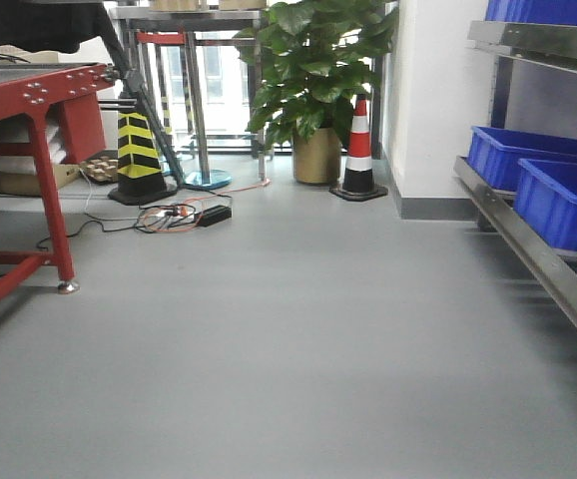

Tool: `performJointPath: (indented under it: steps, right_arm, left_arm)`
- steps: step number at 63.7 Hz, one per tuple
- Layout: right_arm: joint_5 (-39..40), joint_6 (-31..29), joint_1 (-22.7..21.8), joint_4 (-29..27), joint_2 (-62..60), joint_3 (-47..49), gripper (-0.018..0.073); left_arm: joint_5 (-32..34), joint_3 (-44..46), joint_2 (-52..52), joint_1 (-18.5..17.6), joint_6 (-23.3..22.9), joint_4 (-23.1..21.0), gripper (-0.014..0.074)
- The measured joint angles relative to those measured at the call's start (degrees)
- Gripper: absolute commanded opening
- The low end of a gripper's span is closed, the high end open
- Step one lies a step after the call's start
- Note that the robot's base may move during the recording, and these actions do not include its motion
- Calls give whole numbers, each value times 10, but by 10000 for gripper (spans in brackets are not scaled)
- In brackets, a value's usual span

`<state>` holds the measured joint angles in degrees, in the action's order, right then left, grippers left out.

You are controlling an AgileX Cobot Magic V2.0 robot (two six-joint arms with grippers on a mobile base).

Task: Stack silver trays without gaps
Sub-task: 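Drive the base away from the shelf holding the tray in both grippers, then turn and drive the base to the other shelf with the tray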

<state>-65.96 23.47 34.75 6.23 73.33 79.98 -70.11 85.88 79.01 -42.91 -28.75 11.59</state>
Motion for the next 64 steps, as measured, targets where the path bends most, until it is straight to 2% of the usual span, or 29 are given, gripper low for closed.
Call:
performJointPath:
  steps: [64]
  right_arm:
    - [-1, 0, 1, 0, 0, 0, 56]
  left_arm:
    - [0, 0, 0, 0, 0, 0, -48]
